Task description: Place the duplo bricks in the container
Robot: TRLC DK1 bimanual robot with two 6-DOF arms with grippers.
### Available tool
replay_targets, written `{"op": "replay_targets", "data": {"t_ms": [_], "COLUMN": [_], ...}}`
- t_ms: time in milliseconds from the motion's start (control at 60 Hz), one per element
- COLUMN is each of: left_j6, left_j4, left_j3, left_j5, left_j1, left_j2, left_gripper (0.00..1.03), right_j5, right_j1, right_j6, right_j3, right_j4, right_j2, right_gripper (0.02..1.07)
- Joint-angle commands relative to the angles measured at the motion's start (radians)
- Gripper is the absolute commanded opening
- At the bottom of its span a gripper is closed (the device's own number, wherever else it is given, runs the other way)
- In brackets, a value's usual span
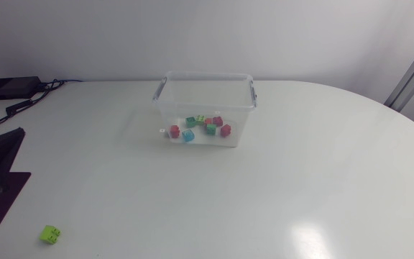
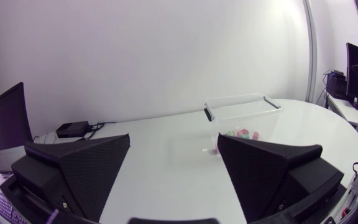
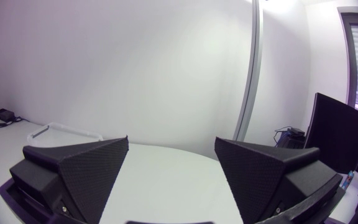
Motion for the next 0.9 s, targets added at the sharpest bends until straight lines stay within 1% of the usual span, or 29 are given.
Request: {"op": "replay_targets", "data": {"t_ms": [0,350,517,883], "left_j6": [0.015,0.068,0.096,0.011], "left_j4": [0.019,0.067,0.087,0.268], "left_j3": [-0.036,-0.142,-0.177,-0.355], "left_j5": [-0.004,-0.004,-0.004,0.027], "left_j1": [0.018,0.057,0.077,0.096], "left_j2": [-0.029,-0.150,-0.192,-0.203], "left_gripper": [0.98,0.98,0.98,0.98], "right_j5": [0.010,0.004,-0.001,-0.151], "right_j1": [-0.011,-0.010,-0.007,-0.088], "right_j6": [-0.036,-0.091,-0.113,-0.012], "right_j3": [-0.037,-0.174,-0.225,-0.414], "right_j4": [0.024,0.065,0.081,0.201], "right_j2": [-0.037,-0.178,-0.215,-0.239], "right_gripper": [1.02,1.02,1.02,1.02]}}
